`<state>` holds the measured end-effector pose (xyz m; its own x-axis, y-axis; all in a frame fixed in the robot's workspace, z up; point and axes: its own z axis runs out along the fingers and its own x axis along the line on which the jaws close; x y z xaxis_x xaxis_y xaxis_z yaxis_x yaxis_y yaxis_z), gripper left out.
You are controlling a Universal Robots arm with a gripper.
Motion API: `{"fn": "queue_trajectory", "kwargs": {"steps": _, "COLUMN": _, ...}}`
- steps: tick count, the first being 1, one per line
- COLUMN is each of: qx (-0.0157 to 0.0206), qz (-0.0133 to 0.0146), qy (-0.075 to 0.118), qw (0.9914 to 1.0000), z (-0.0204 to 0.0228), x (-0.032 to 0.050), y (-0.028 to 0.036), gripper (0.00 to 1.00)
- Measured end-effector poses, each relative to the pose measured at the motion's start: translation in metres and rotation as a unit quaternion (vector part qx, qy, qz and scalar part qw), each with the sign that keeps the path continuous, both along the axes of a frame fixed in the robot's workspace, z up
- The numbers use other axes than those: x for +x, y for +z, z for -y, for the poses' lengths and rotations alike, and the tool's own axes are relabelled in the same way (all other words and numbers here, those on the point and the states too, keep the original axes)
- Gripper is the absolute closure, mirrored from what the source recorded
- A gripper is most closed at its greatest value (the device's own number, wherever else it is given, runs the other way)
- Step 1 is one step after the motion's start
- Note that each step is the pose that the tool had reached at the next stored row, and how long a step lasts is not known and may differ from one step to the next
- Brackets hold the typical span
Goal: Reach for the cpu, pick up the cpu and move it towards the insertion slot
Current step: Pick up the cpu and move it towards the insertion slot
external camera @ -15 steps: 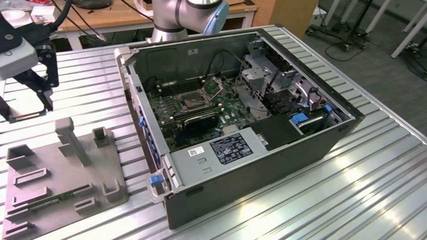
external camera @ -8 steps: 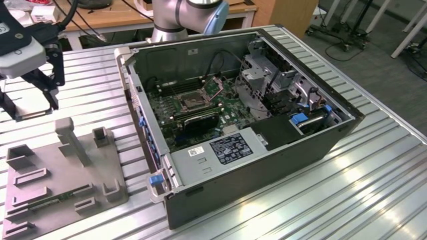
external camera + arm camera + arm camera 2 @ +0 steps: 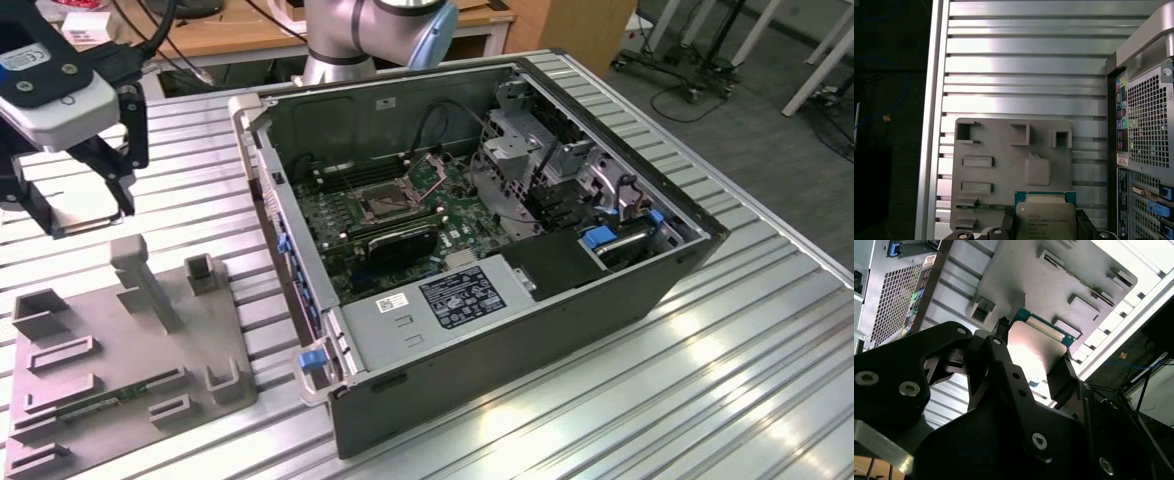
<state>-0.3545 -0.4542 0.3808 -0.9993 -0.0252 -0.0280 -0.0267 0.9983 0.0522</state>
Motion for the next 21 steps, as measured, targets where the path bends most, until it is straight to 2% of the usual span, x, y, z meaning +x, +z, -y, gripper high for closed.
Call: {"fn": "queue_trajectory", "kwargs": {"steps": 21, "qx": 0.0000, "qz": 0.0000, "qy": 0.000, "qw": 1.00000, "z": 0.0000, "x": 0.0248, "y": 0.0000, "gripper": 0.45}}
